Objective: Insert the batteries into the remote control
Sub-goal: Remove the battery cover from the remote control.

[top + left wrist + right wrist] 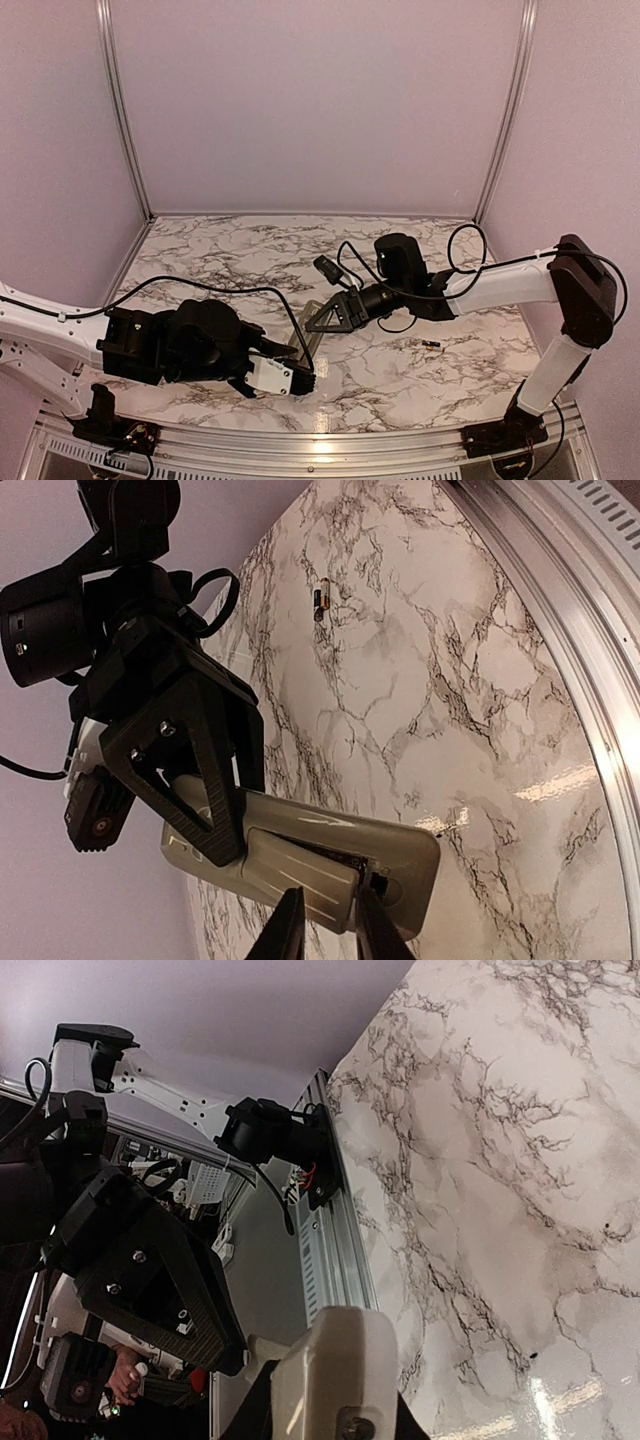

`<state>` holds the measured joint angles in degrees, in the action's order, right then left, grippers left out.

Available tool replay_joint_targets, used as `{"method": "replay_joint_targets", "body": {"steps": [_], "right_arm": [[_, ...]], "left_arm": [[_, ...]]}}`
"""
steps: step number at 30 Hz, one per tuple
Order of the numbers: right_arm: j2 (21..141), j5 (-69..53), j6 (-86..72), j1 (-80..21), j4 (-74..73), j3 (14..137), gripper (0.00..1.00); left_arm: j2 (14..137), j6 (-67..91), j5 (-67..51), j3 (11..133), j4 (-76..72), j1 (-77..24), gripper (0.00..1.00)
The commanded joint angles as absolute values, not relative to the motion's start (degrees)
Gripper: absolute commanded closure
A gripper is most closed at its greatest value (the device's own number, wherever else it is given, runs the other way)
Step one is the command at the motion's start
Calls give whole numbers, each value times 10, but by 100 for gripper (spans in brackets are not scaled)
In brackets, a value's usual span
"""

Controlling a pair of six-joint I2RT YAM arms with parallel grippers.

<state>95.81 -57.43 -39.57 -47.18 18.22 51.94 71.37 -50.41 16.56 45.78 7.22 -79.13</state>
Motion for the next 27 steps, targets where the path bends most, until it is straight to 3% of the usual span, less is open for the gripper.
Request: {"method": "replay_joint_targets", "body": {"steps": [1, 14, 27], "right_arm": [[961, -613, -412, -475, 172, 524, 100], [948, -626, -479, -454, 260, 486, 100], [940, -607, -533, -418, 329, 441, 100]], "left_arm": [[709, -505, 202, 447, 24, -783, 80], [739, -490, 221, 448, 35, -783, 72], [740, -435, 223, 455, 37, -782, 46]]}}
